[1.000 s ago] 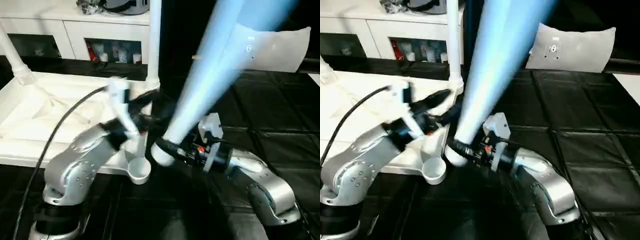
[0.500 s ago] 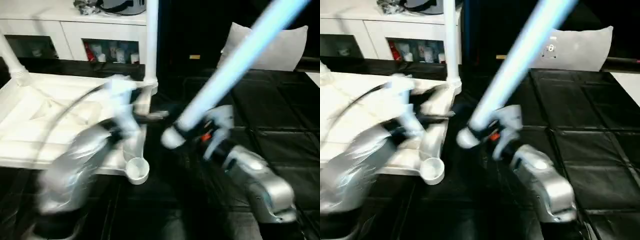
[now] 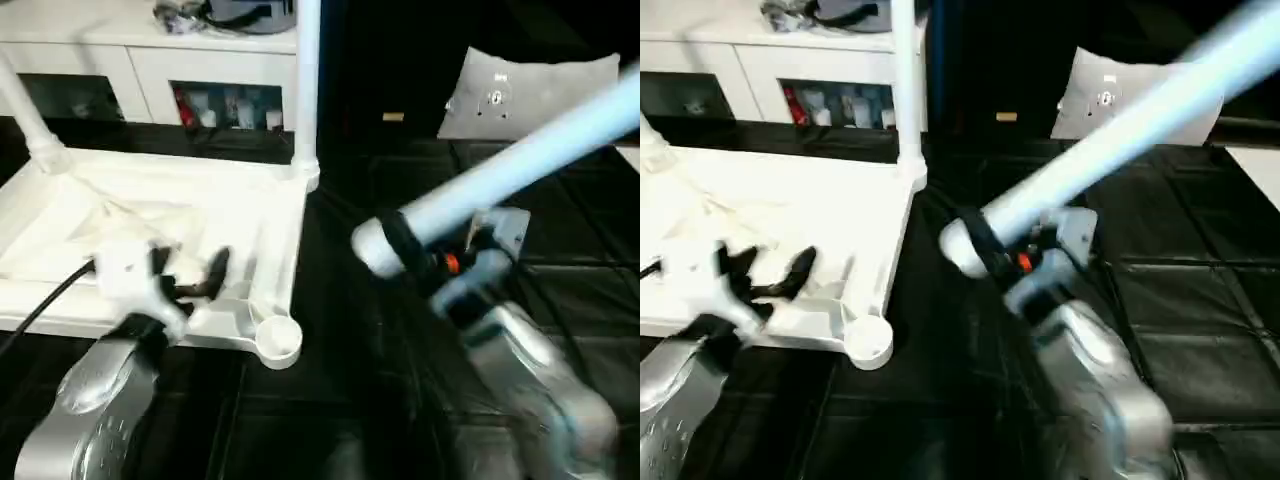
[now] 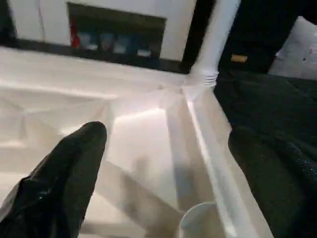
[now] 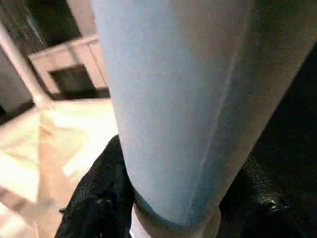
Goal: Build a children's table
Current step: Pick table leg
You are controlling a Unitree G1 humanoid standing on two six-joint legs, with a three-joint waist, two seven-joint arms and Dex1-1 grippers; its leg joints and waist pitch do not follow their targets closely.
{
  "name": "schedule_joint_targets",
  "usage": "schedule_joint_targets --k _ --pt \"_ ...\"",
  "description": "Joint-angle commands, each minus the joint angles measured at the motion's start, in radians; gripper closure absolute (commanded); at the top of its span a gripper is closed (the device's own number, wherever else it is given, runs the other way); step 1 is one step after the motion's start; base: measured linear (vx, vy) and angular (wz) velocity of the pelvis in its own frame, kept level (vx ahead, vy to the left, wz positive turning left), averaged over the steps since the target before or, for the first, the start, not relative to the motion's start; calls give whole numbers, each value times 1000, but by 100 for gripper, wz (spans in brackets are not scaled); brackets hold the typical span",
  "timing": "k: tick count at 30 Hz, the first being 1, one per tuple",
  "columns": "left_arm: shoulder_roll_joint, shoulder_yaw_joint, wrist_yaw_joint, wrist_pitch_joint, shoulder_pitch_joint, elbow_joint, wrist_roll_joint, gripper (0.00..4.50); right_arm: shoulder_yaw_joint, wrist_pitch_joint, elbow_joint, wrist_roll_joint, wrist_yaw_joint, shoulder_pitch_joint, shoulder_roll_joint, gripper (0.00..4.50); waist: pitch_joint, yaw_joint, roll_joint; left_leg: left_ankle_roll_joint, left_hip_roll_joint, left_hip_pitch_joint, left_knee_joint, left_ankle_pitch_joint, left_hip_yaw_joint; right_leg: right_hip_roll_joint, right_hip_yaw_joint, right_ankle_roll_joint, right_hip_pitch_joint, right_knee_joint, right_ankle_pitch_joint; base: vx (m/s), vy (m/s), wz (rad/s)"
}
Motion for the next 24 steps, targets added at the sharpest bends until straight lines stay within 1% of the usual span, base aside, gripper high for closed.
schedule_joint_targets --k 1,2,3,4,5,6,7,8,9,10,11,12,13,14,15,16,17,18,19,20,21,22,23,24 --pt "-12 -27 12 -4 -12 -17 24 1 33 -41 18 -18 11 3 -20 259 -50 -7 6 -126 90 43 -99 -488 -72 -122 58 -50 -4 -116 -462 0 0 0" --pt "-15 -28 12 -3 -14 -16 24 1 38 -57 21 -28 13 2 -23 259 -51 -6 8 -125 91 44 -98 -486 -72 -123 58 -51 -5 -117 -465 0 0 0" --pt "-16 -34 9 -7 -21 -12 29 1 35 -56 27 -1 24 -1 -14 259 -51 -8 5 -124 91 43 -98 -481 -71 -124 57 -53 -5 -118 -465 0 0 0" --pt "-16 -39 8 -14 -24 -8 33 1 27 -50 26 27 36 -1 1 259 -51 -9 7 -122 90 42 -98 -481 -72 -123 57 -54 -5 -116 -464 0 0 0" --pt "-18 -41 11 -17 -25 -4 34 1 25 -43 24 31 36 -1 4 259 -52 -12 8 -118 91 39 -101 -485 -75 -120 54 -57 -2 -114 -447 0 0 0" --pt "-21 -44 15 -19 -28 -1 39 1 24 -35 24 23 37 -4 4 259 -52 -13 8 -118 91 38 -102 -485 -74 -119 54 -59 -4 -114 -440 0 0 0" --pt "-23 -45 19 -19 -30 1 42 1 25 -45 27 9 37 -6 5 259 -52 -12 7 -104 88 38 -96 -479 -68 -130 61 -70 -4 -117 -444 0 0 0" --pt "-25 -47 21 -20 -29 1 46 1 25 -58 31 -2 35 -7 8 259 -52 -9 6 -92 86 38 -92 -470 -65 -138 65 -76 -4 -121 -453 0 0 0" --pt "-27 -48 24 -19 -30 1 49 1 22 -82 37 -15 26 -9 15 259 -54 3 0 -32 86 20 -70 -376 -63 -181 91 -100 15 -136 -473 0 0 0" --pt "-26 -50 24 -19 -30 1 52 1 23 -81 41 -22 14 -12 14 259 -54 3 0 -32 86 20 -70 -376 -63 -181 91 -100 15 -136 -473 0 0 0" --pt "-22 -55 23 -17 -32 3 61 1 31 -76 50 -25 12 -17 6 259 -59 24 -2 39 92 -2 -33 -247 -73 -236 120 -125 35 -152 -457 0 0 0" --pt "-18 -60 21 -15 -35 4 69 1 40 -80 57 -34 13 -18 -4 259 -57 28 -7 55 93 -4 -19 -232 -77 -251 126 -133 37 -160 -485 16 52 -5" --pt "-17 -62 20 -15 -36 5 71 1 43 -81 60 -35 14 -18 -6 259 -54 32 -4 63 97 -6 -7 -226 -85 -269 133 -139 38 -169 -527 -2 88 -4" --pt "-17 -64 19 -14 -39 5 74 1 43 -72 66 -25 16 -16 -5 259 -49 36 3 56 102 2 -3 -238 -97 -271 128 -148 33 -178 -593 3 150 -5" --pt "-18 -62 20 -12 -41 5 74 1 40 -49 70 -7 25 -12 -3 259 -50 34 10 50 104 17 -23 -290 -98 -242 109 -152 27 -169 -589 4 112 -3" --pt "-18 -62 20 -12 -41 5 75 1 40 -46 70 -4 28 -11 -3 259 -51 30 18 43 105 29 -40 -336 -97 -215 91 -151 21 -158 -563 -17 134 1" --pt "-16 -61 20 -9 -41 3 76 1 48 -44 72 -8 38 -7 -8 259 -63 -9 40 -6 82 60 -115 -479 -72 -86 5 -105 -4 -83 -372 -16 166 0" --pt "-16 -61 20 -8 -41 2 77 1 49 -43 71 -8 39 -5 -8 259 -66 -23 46 -18 75 65 -140 -490 -67 -48 -26 -83 -19 -37 -286 -16 166 0" --pt "-16 -61 20 -8 -41 2 77 1 49 -43 71 -8 39 -5 -8 259 -66 -30 50 -30 75 65 -164 -494 -59 -28 -52 -63 -25 9 -207 -7 177 7" --pt "-15 -60 19 -6 -43 4 78 1 47 -36 73 -1 38 -5 -1 259 -64 -39 36 -51 81 46 -197 -516 -43 -17 -92 -21 -16 79 -95 -20 132 7" --pt "-8 -61 16 -2 -51 9 85 1 49 -26 76 3 28 -9 8 259 -60 -33 43 -92 80 35 -212 -533 -31 -39 -104 -14 -11 84 -77 -20 132 7" --pt "-5 -61 15 0 -55 12 88 1 49 -23 80 4 22 -12 11 259 -62 -39 33 -114 76 37 -213 -551 -29 -52 -98 -19 -9 68 -84 -14 86 -5" --pt "-3 -60 14 4 -59 11 90 1 45 -15 82 14 14 -14 19 259 -77 -40 -14 -164 57 30 -163 -532 -26 -155 -36 -32 10 -8 -181 -37 76 -5" --pt "-2 -58 14 8 -64 9 89 1 41 -10 84 19 9 -16 26 259 -71 -6 -14 -121 18 0 174 -286 -135 -430 136 -117 0 -191 -360 -37 76 -5"
